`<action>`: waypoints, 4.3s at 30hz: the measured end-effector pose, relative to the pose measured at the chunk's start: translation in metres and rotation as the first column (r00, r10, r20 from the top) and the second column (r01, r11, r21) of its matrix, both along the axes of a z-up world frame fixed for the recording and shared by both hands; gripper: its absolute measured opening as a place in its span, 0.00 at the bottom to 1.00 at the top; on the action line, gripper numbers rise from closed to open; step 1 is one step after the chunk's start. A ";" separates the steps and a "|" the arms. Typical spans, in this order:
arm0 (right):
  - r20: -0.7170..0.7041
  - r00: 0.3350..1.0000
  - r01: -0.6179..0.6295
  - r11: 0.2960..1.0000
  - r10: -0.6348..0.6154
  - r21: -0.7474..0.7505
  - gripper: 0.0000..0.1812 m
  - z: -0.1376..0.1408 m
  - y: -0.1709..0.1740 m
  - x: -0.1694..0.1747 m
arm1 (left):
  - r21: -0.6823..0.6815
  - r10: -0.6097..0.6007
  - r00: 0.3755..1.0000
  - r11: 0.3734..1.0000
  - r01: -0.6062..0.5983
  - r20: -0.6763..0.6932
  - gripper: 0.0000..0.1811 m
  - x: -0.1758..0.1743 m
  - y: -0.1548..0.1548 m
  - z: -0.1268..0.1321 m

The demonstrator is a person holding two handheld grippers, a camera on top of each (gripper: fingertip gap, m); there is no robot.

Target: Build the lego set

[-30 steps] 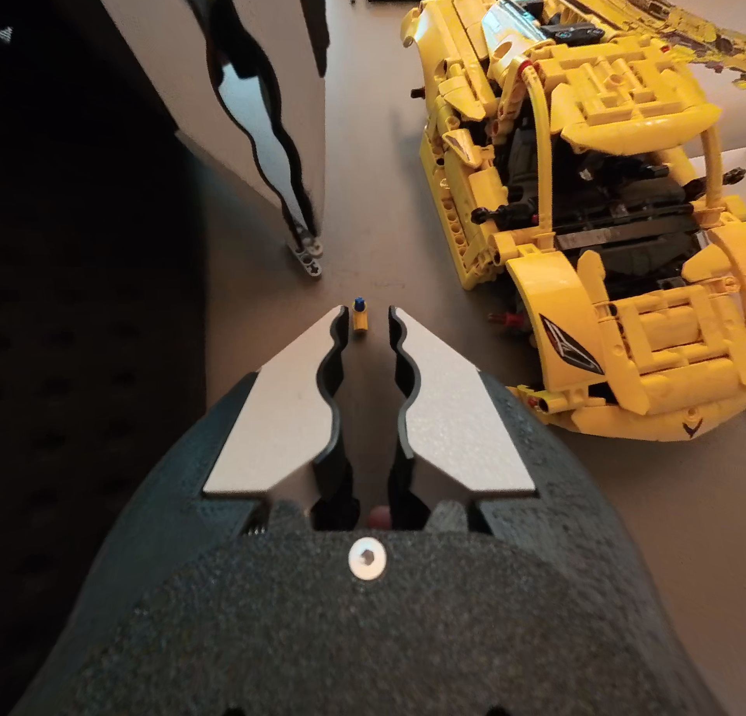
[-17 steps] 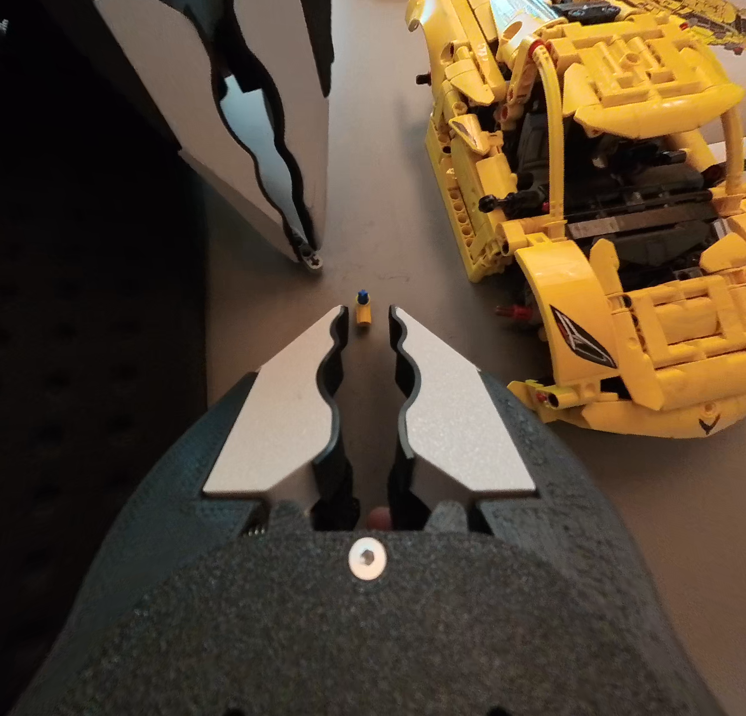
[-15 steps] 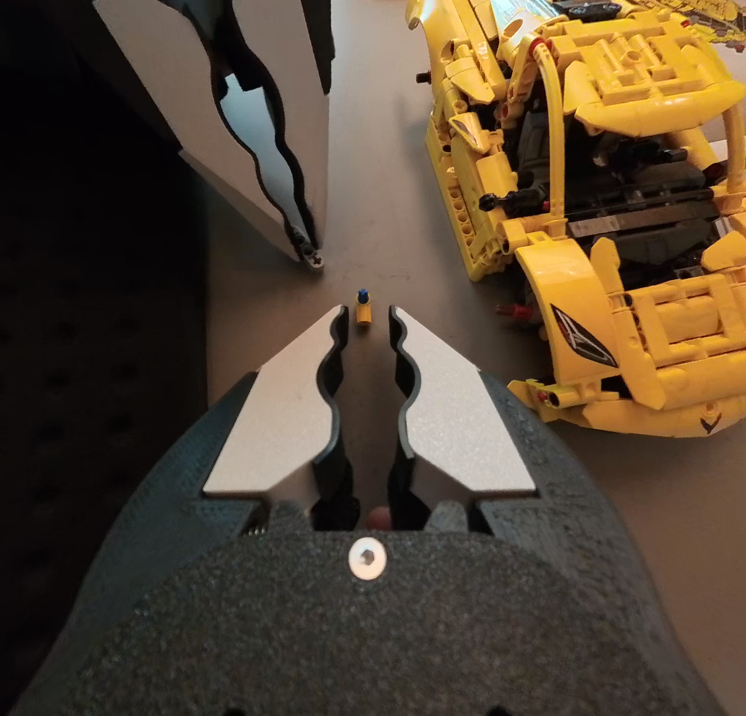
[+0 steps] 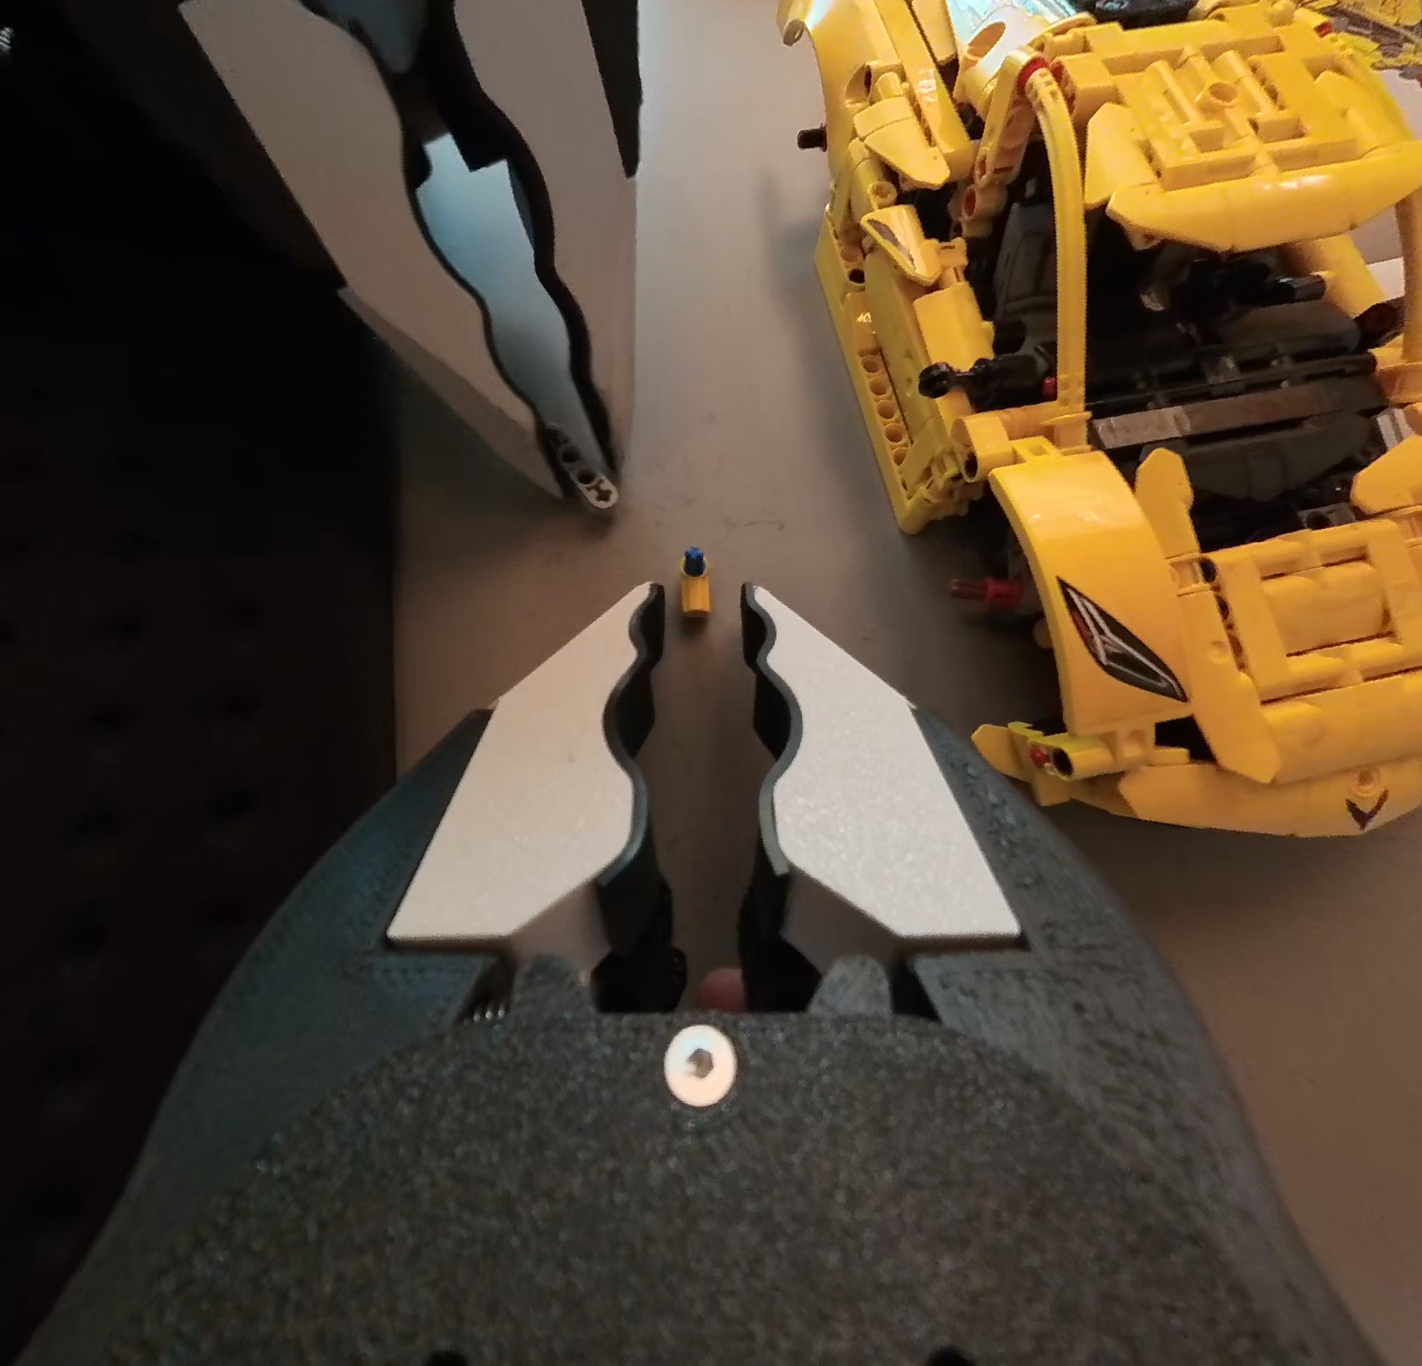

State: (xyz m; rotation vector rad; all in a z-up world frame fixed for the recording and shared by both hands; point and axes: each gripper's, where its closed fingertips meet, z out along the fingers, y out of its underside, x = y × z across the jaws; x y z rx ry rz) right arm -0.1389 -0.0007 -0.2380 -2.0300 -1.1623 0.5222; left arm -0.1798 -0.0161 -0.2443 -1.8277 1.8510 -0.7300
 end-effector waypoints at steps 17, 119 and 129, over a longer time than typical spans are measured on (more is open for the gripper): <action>-0.153 0.977 0.206 0.849 -0.150 0.486 0.34 0.089 0.014 -0.023 | -0.825 0.557 0.721 0.564 0.037 0.413 0.04 0.026 0.031 0.113; -0.300 0.949 0.059 0.876 0.100 0.478 0.17 0.118 -0.007 -0.047 | -0.943 0.506 0.802 0.082 0.322 0.318 0.04 0.012 0.006 0.135; -0.328 0.940 0.068 0.884 0.099 0.462 0.17 0.118 -0.007 -0.046 | -0.928 0.494 0.786 0.202 0.312 0.372 0.03 0.013 0.006 0.136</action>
